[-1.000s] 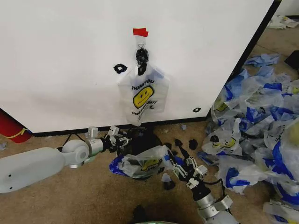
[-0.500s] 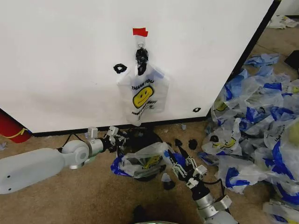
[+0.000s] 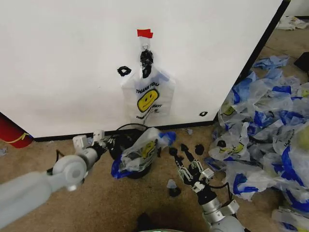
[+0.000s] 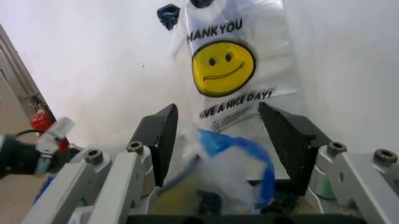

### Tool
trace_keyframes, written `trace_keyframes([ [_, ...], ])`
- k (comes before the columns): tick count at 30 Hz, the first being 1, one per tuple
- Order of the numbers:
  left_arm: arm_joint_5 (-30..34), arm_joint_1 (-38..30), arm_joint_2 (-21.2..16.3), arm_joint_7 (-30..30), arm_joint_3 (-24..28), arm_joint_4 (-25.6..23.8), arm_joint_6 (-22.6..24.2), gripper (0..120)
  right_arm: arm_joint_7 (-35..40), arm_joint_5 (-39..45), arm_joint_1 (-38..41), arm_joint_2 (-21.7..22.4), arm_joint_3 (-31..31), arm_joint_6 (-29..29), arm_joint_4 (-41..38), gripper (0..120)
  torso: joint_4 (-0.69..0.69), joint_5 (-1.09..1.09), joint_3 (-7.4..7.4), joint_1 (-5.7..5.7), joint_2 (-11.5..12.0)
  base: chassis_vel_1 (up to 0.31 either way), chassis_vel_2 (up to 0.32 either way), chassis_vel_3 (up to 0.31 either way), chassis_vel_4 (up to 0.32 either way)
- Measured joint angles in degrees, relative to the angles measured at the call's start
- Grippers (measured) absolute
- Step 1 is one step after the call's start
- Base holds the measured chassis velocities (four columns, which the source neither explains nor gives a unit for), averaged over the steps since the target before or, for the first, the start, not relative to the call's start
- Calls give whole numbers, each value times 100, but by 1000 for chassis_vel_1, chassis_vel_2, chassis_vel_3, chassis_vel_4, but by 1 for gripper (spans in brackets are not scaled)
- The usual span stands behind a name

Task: Pick up the garbage bag from the wall and place it over the trash bin.

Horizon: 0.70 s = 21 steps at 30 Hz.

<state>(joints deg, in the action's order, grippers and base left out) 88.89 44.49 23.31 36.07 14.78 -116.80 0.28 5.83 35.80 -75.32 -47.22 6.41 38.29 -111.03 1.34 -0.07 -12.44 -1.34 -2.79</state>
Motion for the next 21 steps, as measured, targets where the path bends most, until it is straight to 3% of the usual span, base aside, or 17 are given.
trace_keyframes([
  [8, 85, 528, 298, 1175, -673, -473, -202, 2, 23, 0, 84, 34, 35, -46, -51, 51, 2, 3, 0, 0, 0, 0, 0, 0, 0],
  [11, 141, 552, 496, 1563, -677, -693, -307, 2, 33, -2, 94, 87, 21, -50, -74, 51, 3, 0, -1, 0, 0, 0, 0, 0, 0],
  [21, 130, 630, 820, 1999, -428, -884, -397, 2, 57, -40, -38, 115, -141, -45, -121, 51, 2, 2, -1, 0, 0, 0, 0, 0, 0],
])
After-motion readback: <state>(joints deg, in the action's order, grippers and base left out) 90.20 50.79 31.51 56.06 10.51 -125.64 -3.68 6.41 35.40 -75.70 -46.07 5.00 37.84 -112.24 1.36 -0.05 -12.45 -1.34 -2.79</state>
